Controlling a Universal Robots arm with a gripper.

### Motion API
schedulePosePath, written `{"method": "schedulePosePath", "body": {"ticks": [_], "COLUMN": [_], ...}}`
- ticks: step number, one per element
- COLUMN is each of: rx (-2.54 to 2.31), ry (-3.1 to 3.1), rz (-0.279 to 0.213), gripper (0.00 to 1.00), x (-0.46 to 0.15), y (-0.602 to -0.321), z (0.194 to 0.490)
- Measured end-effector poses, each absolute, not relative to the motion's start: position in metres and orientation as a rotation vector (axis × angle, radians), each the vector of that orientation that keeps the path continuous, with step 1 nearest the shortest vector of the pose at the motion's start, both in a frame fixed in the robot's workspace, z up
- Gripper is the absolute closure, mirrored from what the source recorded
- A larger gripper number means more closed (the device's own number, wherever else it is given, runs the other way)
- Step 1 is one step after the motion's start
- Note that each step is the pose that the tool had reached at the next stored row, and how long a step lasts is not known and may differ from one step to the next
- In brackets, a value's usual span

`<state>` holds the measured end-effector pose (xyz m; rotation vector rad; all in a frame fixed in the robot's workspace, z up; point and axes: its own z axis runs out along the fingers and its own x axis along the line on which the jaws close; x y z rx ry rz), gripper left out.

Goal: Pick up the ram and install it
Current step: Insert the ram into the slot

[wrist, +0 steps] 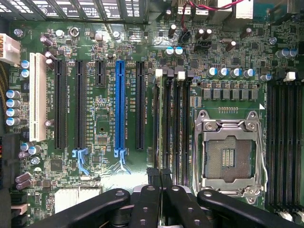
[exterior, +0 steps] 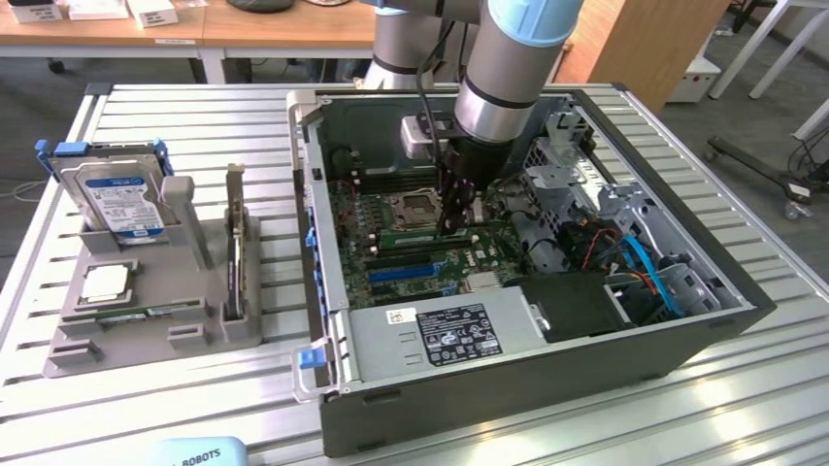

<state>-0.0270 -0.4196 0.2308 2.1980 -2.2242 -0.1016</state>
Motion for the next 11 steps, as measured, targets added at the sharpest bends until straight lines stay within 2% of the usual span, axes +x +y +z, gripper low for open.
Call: {"method": "schedulePosePath", "body": {"ticks": [11], "rx": [2.202], "ry": [-2.22], "rz": [-0.102], "gripper": [0.89], "x": [-0.027], "y": [-0.4195], "z": [0.2302]}}
